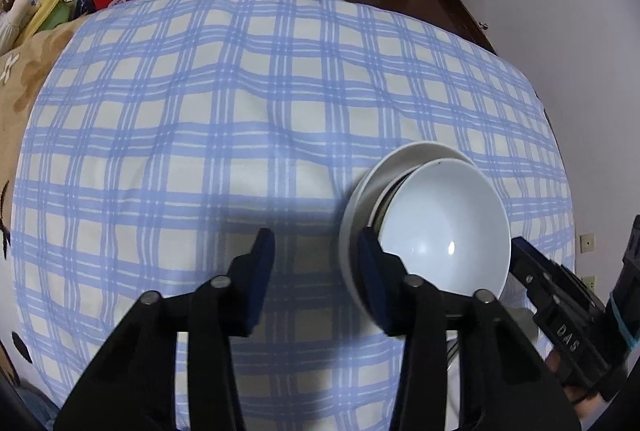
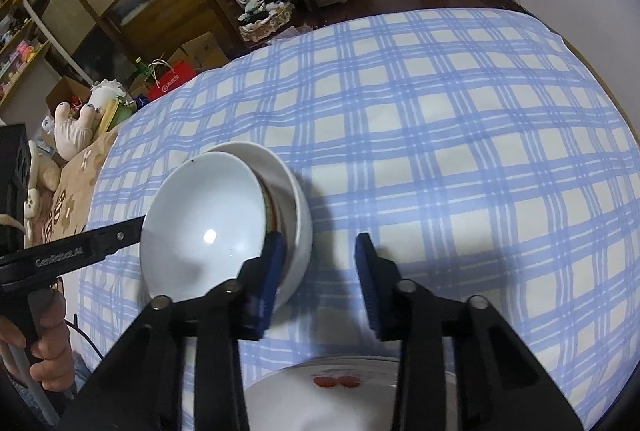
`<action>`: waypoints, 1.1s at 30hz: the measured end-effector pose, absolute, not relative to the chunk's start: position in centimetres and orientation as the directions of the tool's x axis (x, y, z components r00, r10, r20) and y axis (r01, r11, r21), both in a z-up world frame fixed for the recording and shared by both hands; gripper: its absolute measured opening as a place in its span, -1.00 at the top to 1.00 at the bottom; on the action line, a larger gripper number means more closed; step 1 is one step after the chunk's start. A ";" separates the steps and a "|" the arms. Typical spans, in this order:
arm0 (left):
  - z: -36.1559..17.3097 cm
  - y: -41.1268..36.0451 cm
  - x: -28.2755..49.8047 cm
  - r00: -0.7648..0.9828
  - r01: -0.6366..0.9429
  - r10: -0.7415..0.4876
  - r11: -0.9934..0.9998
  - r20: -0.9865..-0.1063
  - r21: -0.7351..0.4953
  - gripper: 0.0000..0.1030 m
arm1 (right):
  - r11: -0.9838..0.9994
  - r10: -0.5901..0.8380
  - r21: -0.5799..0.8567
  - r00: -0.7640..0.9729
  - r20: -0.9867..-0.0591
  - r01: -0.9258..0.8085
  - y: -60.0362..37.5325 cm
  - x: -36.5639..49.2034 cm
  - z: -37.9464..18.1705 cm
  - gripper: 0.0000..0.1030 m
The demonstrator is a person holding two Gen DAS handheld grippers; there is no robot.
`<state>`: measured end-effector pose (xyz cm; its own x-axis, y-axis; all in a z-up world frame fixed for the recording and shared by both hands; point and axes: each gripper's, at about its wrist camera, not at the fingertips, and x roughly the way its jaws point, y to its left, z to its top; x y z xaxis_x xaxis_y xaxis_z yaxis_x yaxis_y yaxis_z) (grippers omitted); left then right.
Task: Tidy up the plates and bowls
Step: 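Close both tools on the rim of the bowl stack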
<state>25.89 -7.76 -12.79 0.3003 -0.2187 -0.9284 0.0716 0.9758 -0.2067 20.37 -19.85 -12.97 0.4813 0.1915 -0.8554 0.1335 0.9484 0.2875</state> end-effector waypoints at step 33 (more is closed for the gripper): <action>-15.1 -8.2 26.1 0.196 0.023 -0.341 0.939 -0.919 -0.343 0.87 | 0.947 0.199 0.275 0.372 -0.907 0.164 -19.5 22.2 -13.3 0.92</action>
